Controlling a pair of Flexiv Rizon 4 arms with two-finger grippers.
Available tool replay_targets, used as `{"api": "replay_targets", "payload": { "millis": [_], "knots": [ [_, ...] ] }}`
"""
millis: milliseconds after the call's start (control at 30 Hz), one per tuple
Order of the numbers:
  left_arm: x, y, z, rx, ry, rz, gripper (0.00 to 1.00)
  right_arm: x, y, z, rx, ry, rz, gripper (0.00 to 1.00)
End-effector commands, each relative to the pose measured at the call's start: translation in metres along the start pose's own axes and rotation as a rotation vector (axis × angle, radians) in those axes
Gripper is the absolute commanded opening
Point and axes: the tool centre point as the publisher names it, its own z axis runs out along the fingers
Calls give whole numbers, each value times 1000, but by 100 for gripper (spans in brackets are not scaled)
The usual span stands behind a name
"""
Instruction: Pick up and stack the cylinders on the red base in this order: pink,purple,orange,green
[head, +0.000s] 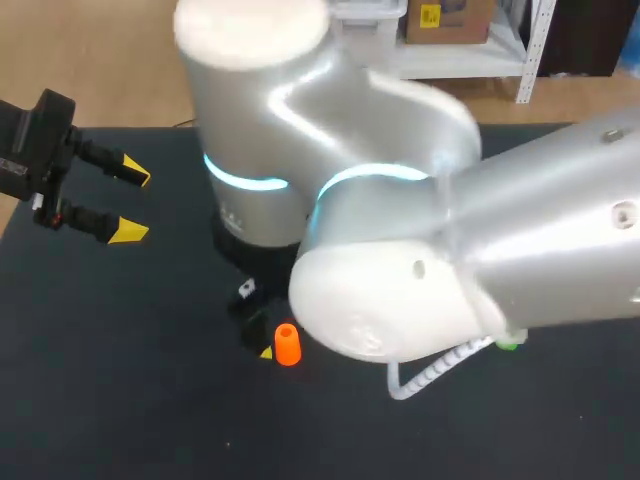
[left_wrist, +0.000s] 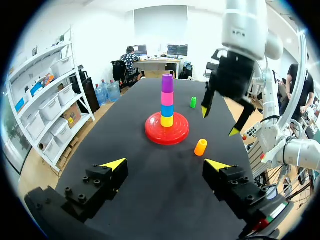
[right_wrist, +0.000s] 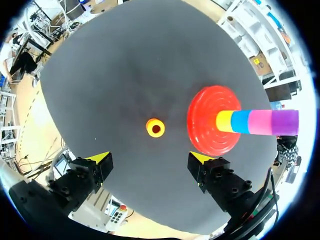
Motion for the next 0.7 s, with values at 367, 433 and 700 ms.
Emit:
{"api": "replay_targets", "payload": {
  "millis": [367,433,700],
  "knots": [
    [1,0,0,-2,-5,3,100,-16,2,39,2,84,56,100],
    [1,0,0,-2,-5,3,100,-17,0,42,-2,83,66,100],
    [1,0,0,-2,-5,3,100,-18,0,50,-23,76,97,100]
  ]
}}
